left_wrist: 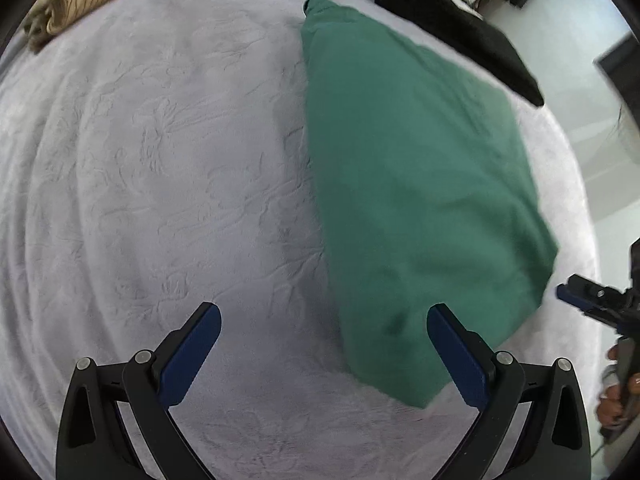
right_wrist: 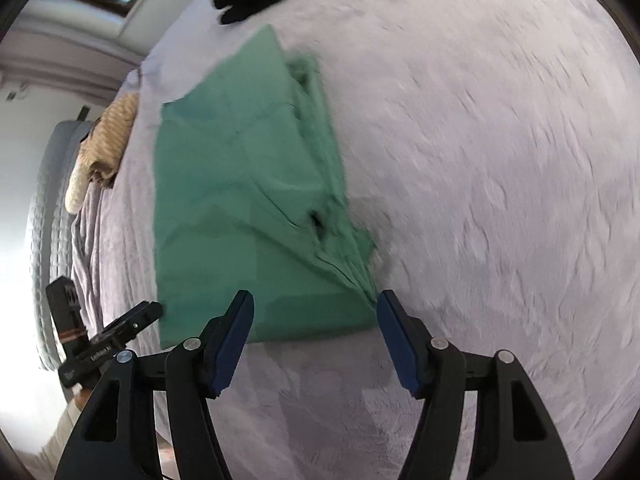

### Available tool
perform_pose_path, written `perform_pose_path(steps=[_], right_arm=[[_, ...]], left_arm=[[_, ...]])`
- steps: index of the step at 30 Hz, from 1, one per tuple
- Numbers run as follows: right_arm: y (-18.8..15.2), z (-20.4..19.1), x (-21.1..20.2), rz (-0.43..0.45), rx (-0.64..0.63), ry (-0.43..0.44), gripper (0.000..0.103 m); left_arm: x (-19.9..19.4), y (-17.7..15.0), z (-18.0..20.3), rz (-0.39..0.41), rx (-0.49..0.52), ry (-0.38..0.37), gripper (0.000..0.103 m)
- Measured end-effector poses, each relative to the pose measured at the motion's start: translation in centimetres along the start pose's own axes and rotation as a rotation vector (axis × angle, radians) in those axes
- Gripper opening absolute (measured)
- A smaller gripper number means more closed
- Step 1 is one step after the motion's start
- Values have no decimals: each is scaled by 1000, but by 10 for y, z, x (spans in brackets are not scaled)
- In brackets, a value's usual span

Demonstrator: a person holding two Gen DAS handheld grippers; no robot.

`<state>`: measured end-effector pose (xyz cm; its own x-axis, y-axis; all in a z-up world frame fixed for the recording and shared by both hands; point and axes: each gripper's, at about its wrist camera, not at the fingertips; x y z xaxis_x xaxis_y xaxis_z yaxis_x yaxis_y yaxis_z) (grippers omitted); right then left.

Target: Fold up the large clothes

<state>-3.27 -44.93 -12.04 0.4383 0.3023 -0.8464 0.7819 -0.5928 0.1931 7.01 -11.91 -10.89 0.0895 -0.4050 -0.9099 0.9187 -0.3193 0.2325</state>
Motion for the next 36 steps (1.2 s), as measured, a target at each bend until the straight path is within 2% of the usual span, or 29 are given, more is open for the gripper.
perform_pose_path(steps=[6,16,19,22,24,27,30,36], right_arm=[[18,-6,2,27,-8,9,69],[45,1,13,30,3,44,69],[57,6,21,18,16,76,69],[74,13,34,12,34,134,69],[84,19,46,-5,57,181,69],[101,24,71,-49,78,266,69],[115,26,93,-73,71,289,69],[138,15,118,-96,75,389,71]], left_arm=[[0,16,-2,9,-15,24,103],[19,34,9,-18,-14,-47,103],[26,36,7,-42,-20,-89,103],[33,38,5,-74,-33,-190,103],[40,41,4,-94,-43,-225,103],[54,46,6,-116,-44,-252,103],[69,50,11,-145,-48,-270,103],[86,54,22,-163,-25,-252,103]])
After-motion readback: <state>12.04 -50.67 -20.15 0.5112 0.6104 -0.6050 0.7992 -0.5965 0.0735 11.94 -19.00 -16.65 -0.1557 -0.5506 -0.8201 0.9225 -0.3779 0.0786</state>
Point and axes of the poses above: each gripper's, at about its wrist camera, not at the fingertips, and x roughly the way its jaws point, z to its right, y to its top, and after that the axes turned 3 degrees about -y, right-handed
